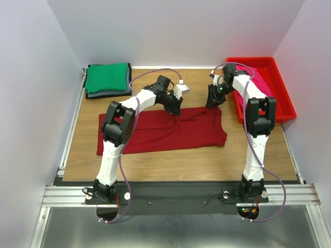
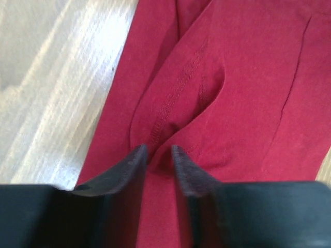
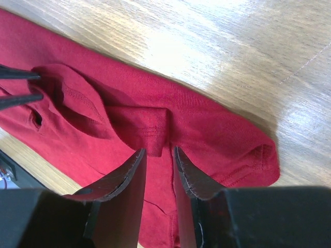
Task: Fold and stack the t-shirts
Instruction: Fold the tshirt
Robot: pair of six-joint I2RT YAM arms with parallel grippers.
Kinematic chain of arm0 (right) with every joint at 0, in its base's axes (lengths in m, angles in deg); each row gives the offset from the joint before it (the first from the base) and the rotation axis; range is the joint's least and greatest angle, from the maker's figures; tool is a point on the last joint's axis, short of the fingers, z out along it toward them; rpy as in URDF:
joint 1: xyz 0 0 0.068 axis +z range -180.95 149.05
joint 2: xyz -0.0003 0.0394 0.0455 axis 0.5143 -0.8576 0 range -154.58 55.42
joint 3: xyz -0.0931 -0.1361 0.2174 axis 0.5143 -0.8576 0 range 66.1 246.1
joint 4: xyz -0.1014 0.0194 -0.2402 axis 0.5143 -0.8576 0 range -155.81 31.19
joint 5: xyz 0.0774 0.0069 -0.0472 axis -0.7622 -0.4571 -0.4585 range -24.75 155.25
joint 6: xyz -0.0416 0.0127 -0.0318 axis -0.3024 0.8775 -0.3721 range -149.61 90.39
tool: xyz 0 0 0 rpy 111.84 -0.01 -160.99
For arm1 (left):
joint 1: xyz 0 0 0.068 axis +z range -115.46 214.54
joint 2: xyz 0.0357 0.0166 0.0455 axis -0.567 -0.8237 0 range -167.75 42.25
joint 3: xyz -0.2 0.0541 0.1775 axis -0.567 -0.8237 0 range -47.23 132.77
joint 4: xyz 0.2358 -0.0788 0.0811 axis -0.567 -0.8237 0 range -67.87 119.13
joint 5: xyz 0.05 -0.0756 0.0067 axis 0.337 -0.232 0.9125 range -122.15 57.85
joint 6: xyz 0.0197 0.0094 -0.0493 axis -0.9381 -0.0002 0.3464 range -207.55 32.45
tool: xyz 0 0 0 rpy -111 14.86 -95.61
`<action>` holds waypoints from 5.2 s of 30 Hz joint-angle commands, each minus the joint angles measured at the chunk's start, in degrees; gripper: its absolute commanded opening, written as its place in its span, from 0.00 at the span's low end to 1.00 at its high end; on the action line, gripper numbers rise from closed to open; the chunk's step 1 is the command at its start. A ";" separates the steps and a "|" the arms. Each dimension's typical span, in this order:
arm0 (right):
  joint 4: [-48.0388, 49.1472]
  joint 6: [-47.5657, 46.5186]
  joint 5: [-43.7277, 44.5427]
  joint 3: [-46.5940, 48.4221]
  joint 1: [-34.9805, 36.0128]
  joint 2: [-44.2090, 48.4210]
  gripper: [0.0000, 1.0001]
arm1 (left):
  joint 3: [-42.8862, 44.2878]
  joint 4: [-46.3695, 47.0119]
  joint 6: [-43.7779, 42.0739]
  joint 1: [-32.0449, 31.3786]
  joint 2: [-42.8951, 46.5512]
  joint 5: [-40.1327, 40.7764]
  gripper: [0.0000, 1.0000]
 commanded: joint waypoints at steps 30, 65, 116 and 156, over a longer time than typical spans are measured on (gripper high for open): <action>2.56 1.45 -1.74 11.23 1.04 -4.95 0.50 | -7.33 3.25 0.05 4.73 10.54 -1.51 0.47; 6.52 1.89 -6.83 6.67 4.56 -4.44 0.18 | -14.19 -0.79 -2.32 14.40 25.31 -2.39 0.51; -1.22 -20.81 -8.66 -20.95 7.55 18.78 0.50 | -32.65 -5.36 -6.81 27.41 39.73 2.98 0.51; 18.12 -1.80 -2.54 -24.97 19.24 7.52 0.50 | -33.43 -2.46 -4.70 27.76 36.40 2.27 0.52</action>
